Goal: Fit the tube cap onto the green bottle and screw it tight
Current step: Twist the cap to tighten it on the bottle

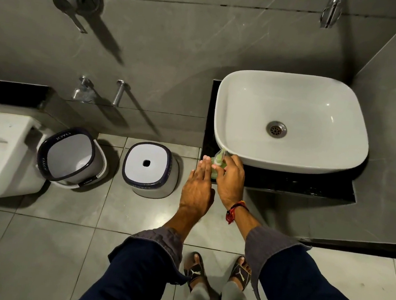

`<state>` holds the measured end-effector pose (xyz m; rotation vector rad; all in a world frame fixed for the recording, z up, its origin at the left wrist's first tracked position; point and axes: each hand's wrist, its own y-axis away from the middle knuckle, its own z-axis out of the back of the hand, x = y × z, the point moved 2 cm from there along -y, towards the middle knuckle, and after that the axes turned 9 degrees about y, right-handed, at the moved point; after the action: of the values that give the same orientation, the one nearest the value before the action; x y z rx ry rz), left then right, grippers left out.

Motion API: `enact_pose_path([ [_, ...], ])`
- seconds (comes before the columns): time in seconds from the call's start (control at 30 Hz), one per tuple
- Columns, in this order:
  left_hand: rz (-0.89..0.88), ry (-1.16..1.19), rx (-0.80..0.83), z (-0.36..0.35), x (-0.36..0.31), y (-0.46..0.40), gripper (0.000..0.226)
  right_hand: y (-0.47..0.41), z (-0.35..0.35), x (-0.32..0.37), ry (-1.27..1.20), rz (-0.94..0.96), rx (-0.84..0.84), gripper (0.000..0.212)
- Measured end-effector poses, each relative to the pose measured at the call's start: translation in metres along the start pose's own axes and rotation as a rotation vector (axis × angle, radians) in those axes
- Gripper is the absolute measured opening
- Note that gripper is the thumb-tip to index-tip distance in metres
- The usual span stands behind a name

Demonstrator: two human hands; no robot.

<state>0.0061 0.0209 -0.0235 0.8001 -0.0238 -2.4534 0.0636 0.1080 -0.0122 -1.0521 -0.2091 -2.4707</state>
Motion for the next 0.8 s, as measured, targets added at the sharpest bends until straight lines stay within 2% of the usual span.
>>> enact_pose_path([
  [0.07,0.007,0.003,0.004,-0.001,0.001,0.0,0.084,-0.001,-0.002,0.001,-0.012,-0.051,-0.011,0.015],
  [0.23,0.003,-0.001,0.018,-0.002,0.005,-0.003,0.082,0.005,-0.005,0.0,-0.035,-0.089,-0.022,0.024],
  [0.47,0.001,0.042,0.059,0.003,0.003,-0.002,0.087,-0.001,0.003,-0.003,-0.071,-0.061,0.042,0.041],
  [0.6,0.019,0.121,0.001,0.02,-0.004,-0.022,0.08,-0.007,0.012,-0.004,-0.063,-0.006,0.058,0.038],
  [0.8,-0.021,0.032,0.003,0.016,-0.006,-0.026,0.078,-0.009,0.024,-0.006,-0.059,0.025,0.075,0.041],
])
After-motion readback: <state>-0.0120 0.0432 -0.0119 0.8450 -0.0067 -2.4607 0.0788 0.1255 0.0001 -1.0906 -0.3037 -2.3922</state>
